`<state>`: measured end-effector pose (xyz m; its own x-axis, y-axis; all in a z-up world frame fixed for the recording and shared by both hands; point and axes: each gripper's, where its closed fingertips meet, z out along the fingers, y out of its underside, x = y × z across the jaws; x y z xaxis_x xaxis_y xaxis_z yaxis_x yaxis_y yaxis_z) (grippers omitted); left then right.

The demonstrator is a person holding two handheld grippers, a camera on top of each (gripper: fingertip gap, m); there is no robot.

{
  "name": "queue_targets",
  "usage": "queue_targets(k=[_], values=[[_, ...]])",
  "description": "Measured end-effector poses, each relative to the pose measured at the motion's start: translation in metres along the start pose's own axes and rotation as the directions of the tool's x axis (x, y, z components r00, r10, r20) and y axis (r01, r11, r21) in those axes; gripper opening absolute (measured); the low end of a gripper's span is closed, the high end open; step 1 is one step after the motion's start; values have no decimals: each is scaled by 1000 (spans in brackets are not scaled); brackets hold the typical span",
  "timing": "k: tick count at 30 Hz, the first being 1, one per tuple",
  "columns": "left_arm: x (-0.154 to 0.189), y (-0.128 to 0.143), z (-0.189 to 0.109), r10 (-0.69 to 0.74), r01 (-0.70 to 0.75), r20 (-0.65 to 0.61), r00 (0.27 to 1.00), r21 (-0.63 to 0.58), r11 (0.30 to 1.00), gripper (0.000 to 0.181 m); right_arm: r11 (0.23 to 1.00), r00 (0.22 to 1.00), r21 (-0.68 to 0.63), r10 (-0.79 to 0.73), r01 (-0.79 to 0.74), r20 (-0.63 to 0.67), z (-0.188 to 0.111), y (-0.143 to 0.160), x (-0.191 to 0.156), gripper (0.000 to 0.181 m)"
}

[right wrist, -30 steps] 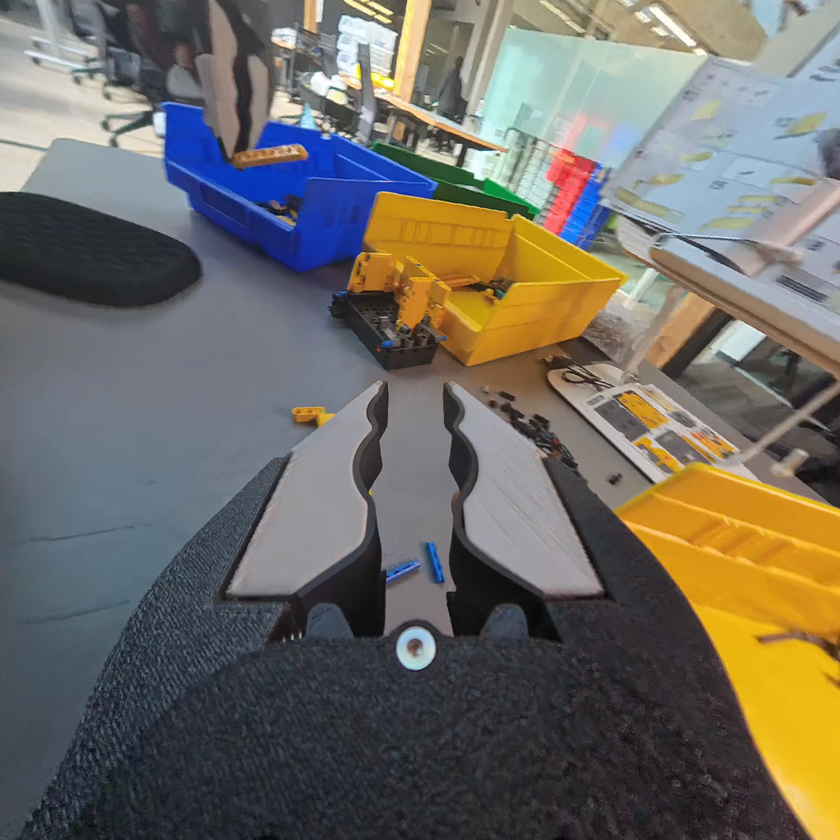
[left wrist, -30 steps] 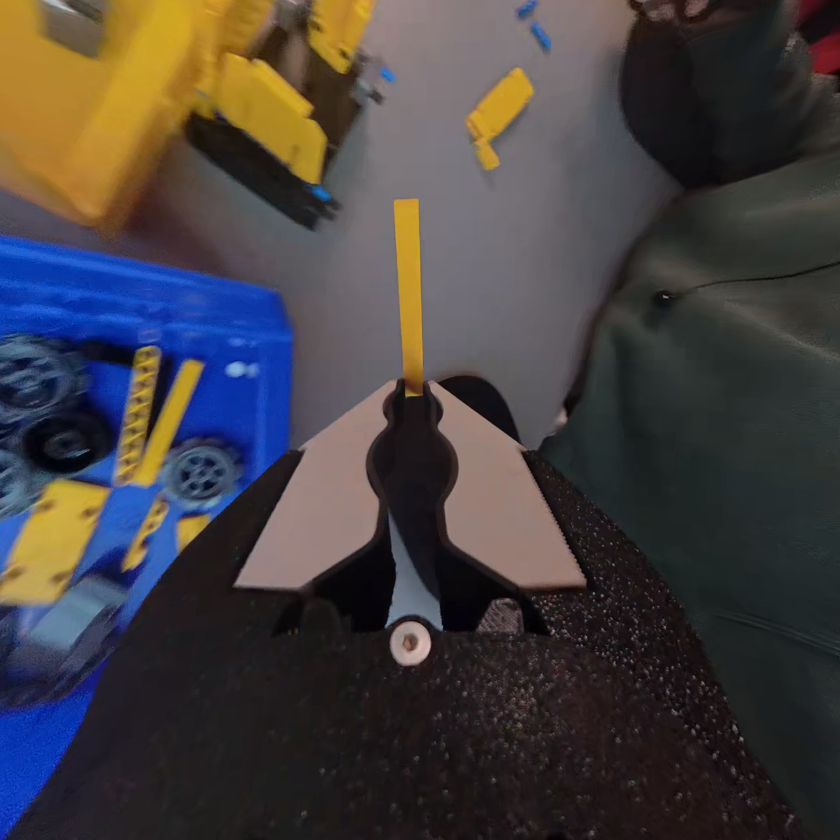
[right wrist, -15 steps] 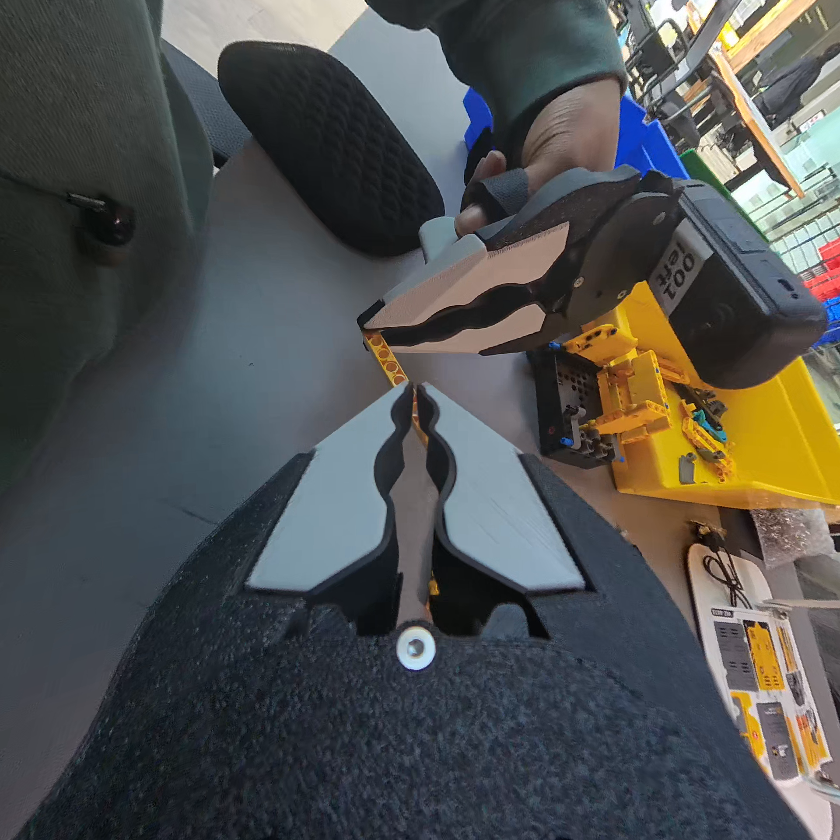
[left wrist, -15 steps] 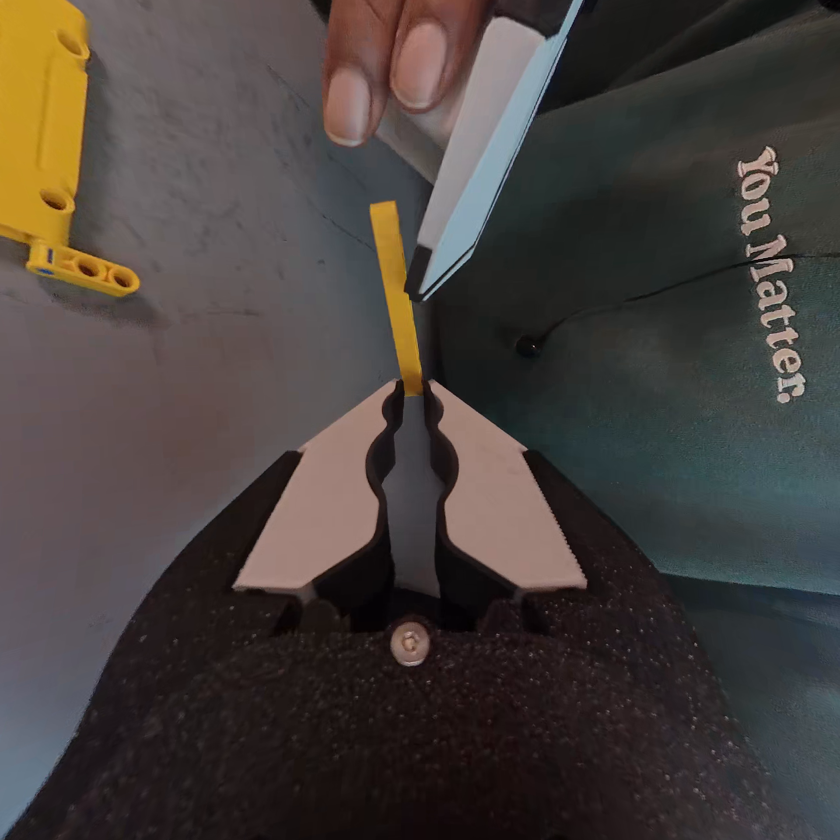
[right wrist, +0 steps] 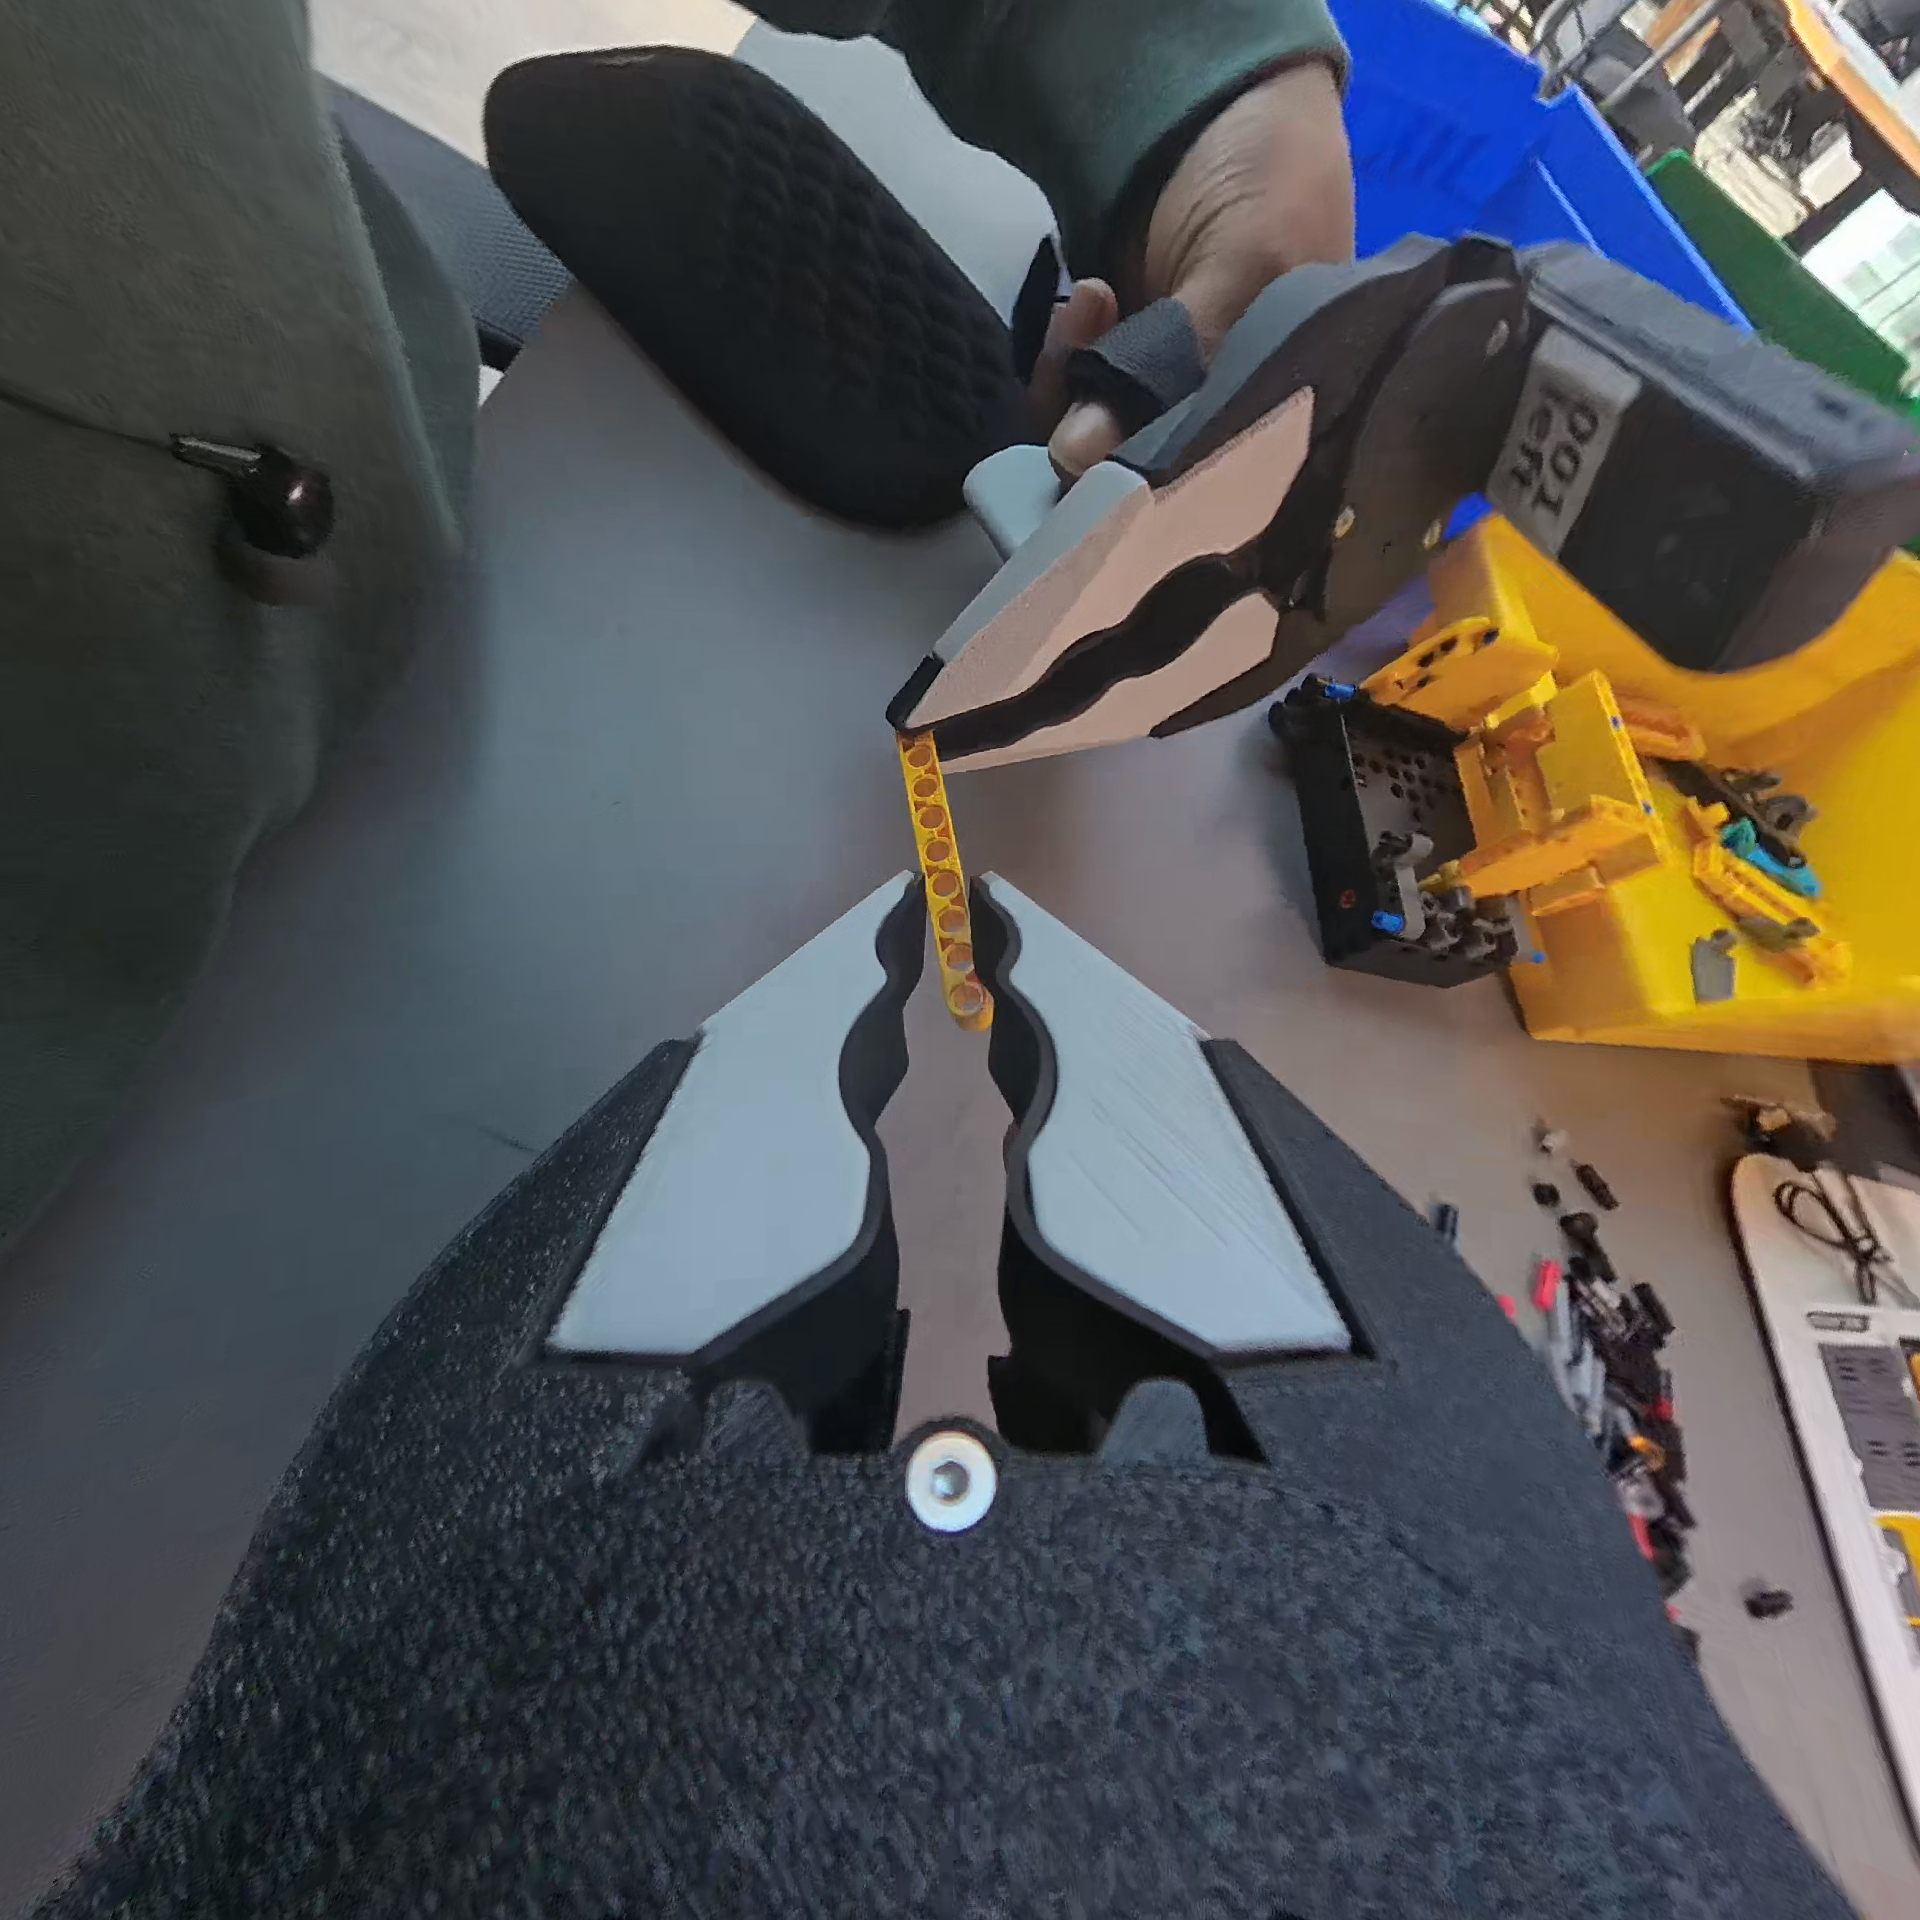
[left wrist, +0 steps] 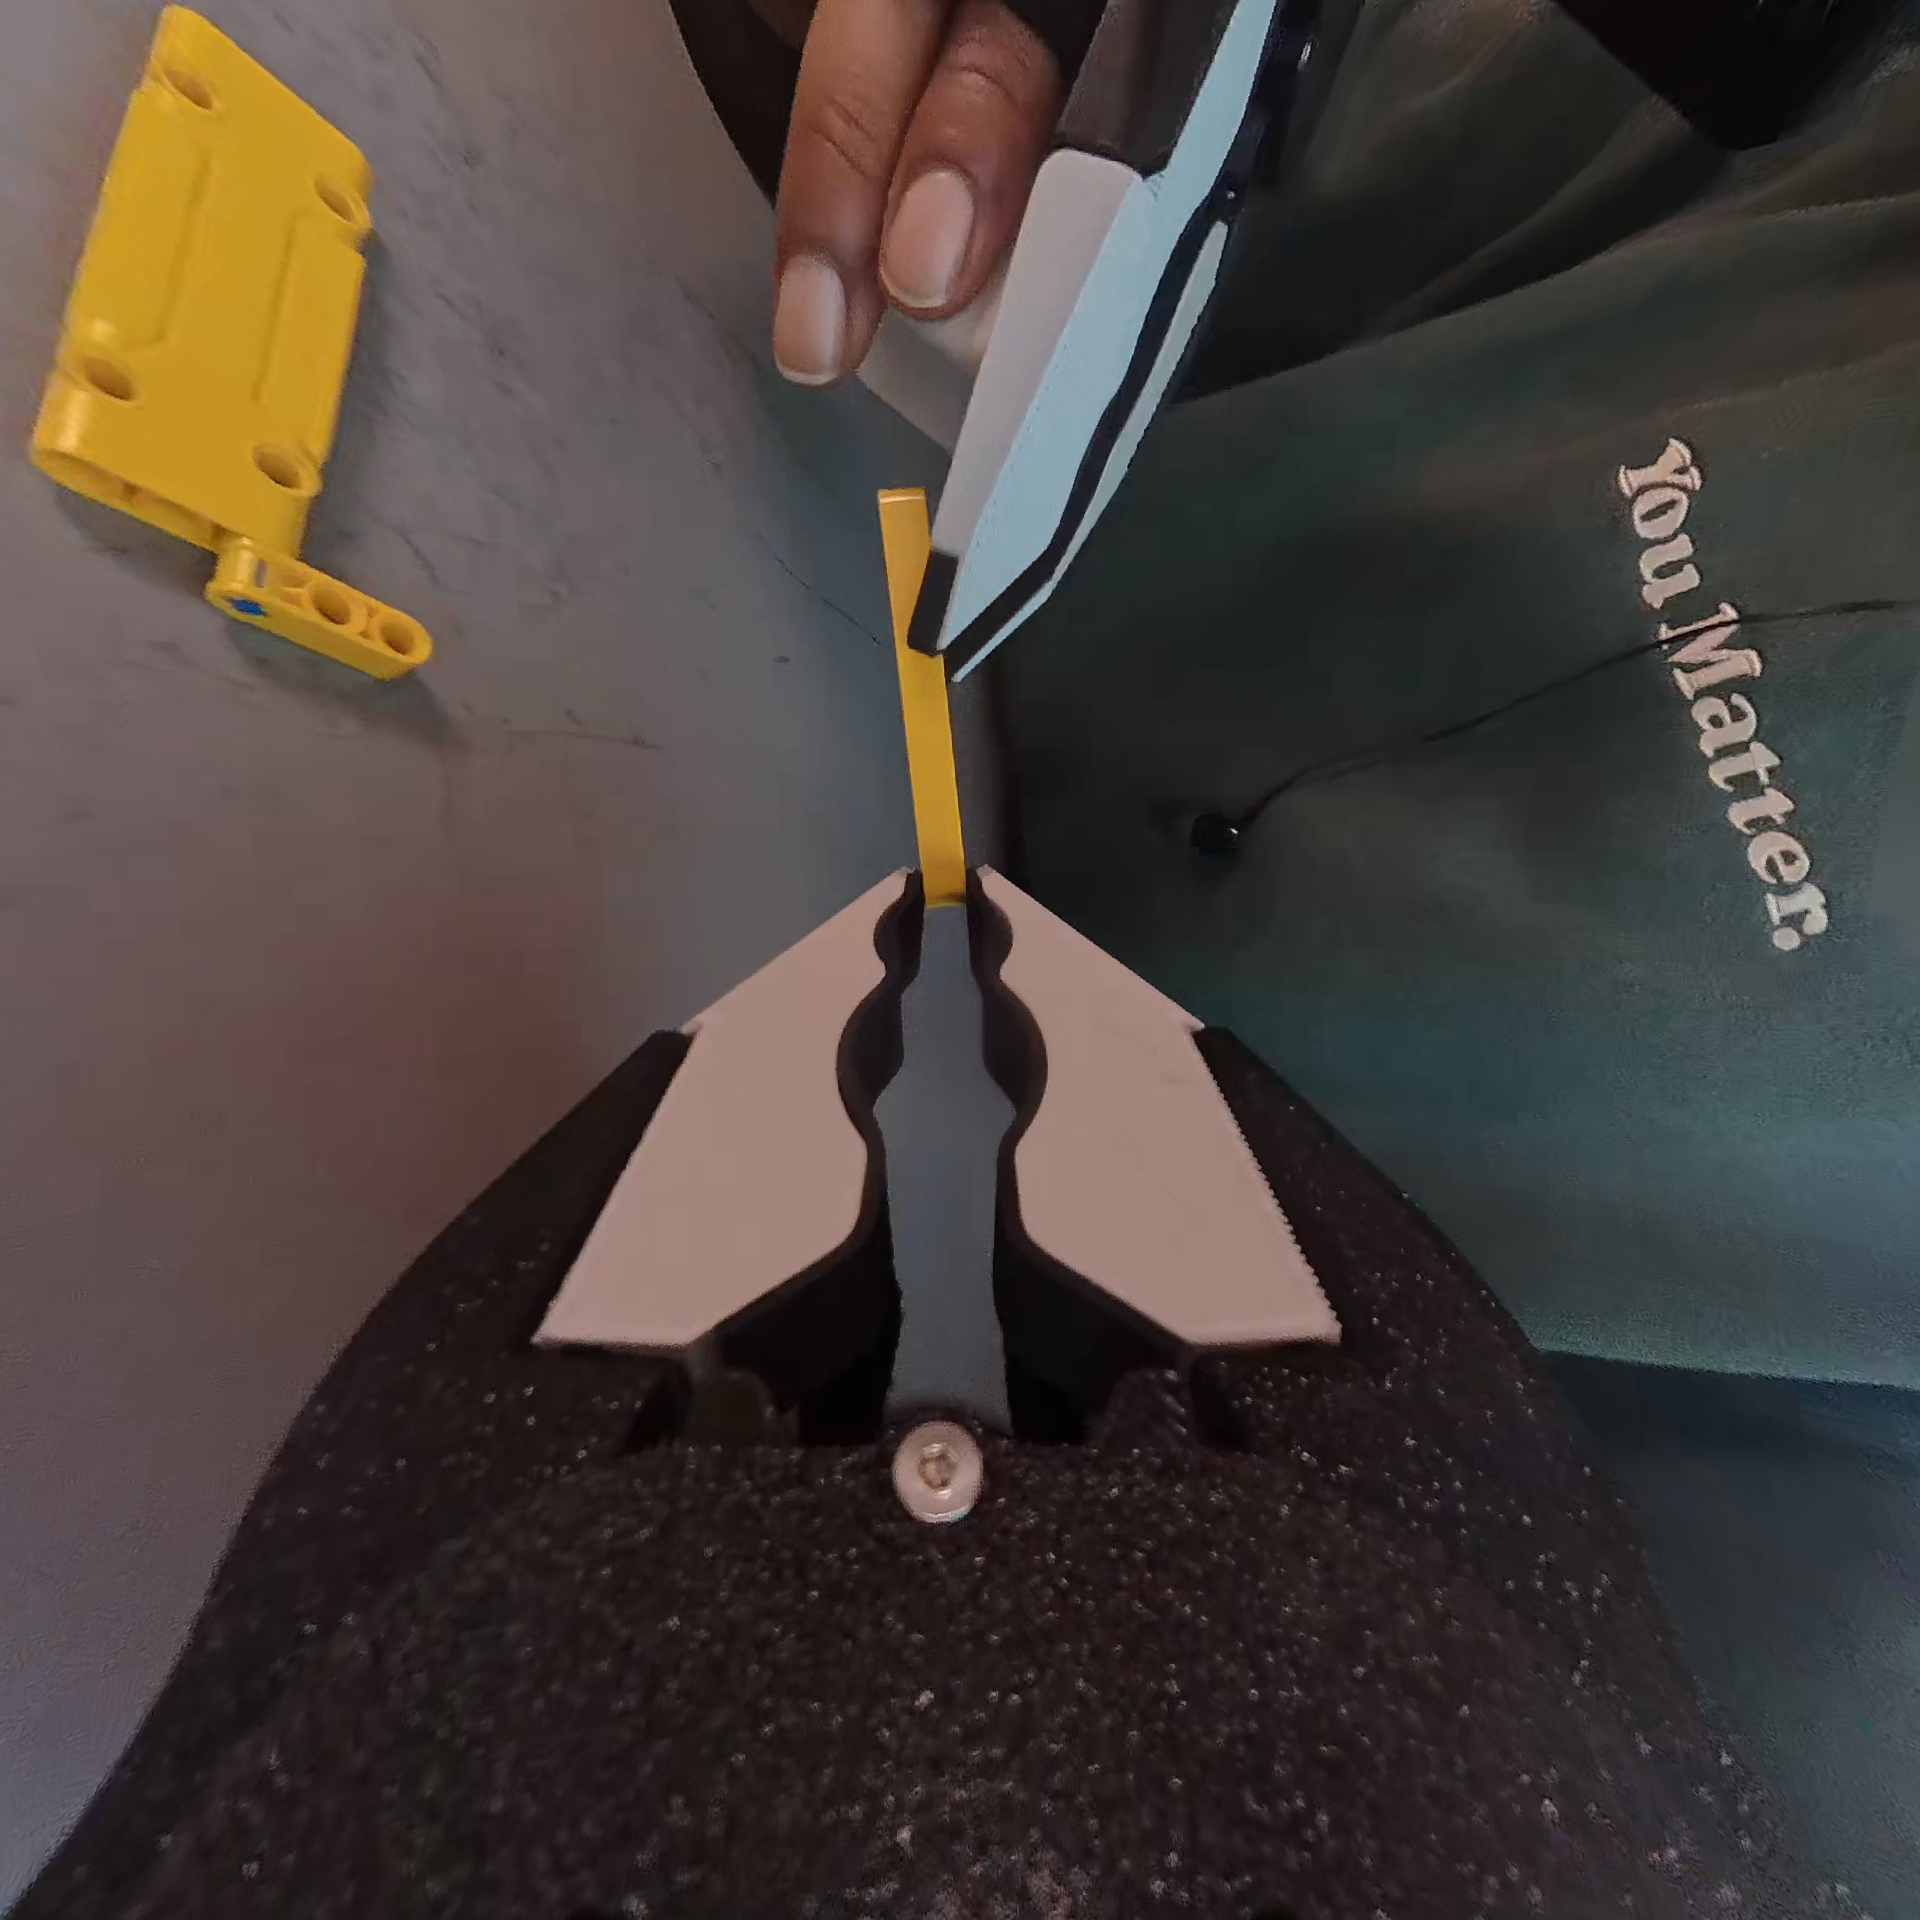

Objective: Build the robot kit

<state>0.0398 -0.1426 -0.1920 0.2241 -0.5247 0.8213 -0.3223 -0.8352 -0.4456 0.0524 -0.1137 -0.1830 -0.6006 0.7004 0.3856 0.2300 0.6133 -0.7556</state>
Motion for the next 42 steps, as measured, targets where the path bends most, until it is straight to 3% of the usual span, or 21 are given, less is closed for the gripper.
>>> queue_targets(k=[3,6,10,11,15,20,28,42], values=[[-12,-19,-10,120,-141,154,981,136,981,14,969,970,43,242,-242,1,-8,11,11,7],[-16,-36,-11,268,-345,341,901,189,919,28,906,913,117,409,-407,13,-18,15,20,7],[-18,-52,-9,409,-552,531,742,137,823,17,877,890,168,455,-451,17,-25,12,28,7],[-20,-54,-9,432,-580,566,702,102,808,8,881,893,159,450,-445,4,-25,15,30,7],[-27,-56,-12,482,-648,648,589,22,762,7,892,899,147,436,-428,-31,-23,21,34,7],[-43,-48,-15,477,-644,694,539,-26,765,6,919,916,108,389,-378,-103,-31,29,37,6],[-49,-44,-10,486,-630,687,540,-53,775,6,936,933,-36,346,-351,-98,-22,55,25,0],[-46,-45,-10,493,-647,692,527,-50,761,6,929,925,22,370,-370,-84,-20,47,27,0]])
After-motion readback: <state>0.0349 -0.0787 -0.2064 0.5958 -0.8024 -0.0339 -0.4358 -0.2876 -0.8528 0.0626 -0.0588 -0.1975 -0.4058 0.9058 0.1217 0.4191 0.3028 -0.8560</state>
